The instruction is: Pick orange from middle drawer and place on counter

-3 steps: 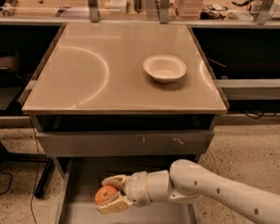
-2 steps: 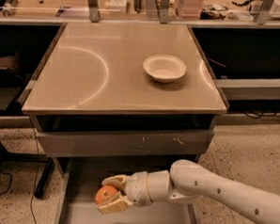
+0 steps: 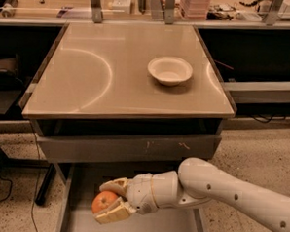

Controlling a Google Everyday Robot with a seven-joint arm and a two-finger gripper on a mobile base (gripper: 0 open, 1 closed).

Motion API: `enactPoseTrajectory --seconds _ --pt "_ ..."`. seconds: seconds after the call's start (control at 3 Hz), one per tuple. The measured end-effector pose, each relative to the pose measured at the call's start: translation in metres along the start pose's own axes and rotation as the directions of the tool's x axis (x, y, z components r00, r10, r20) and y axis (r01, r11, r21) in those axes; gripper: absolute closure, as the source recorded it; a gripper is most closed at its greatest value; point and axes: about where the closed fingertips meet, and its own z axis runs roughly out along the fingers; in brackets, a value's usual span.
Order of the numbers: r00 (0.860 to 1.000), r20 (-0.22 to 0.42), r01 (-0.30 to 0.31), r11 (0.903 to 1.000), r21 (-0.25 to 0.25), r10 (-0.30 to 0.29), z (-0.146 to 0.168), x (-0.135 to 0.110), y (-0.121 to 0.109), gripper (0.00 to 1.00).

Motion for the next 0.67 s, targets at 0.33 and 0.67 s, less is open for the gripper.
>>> enactPoseTrajectory --seconds 0.33,0.67 --pt "0.998 -0.041 0.047 0.9988 -0.012 -0.047 -0.005 -0.047 0.024 1.0" --pt "0.987 -0.11 0.116 0.9933 0.0 -0.115 -0.013 -0.099 0.036 1.0"
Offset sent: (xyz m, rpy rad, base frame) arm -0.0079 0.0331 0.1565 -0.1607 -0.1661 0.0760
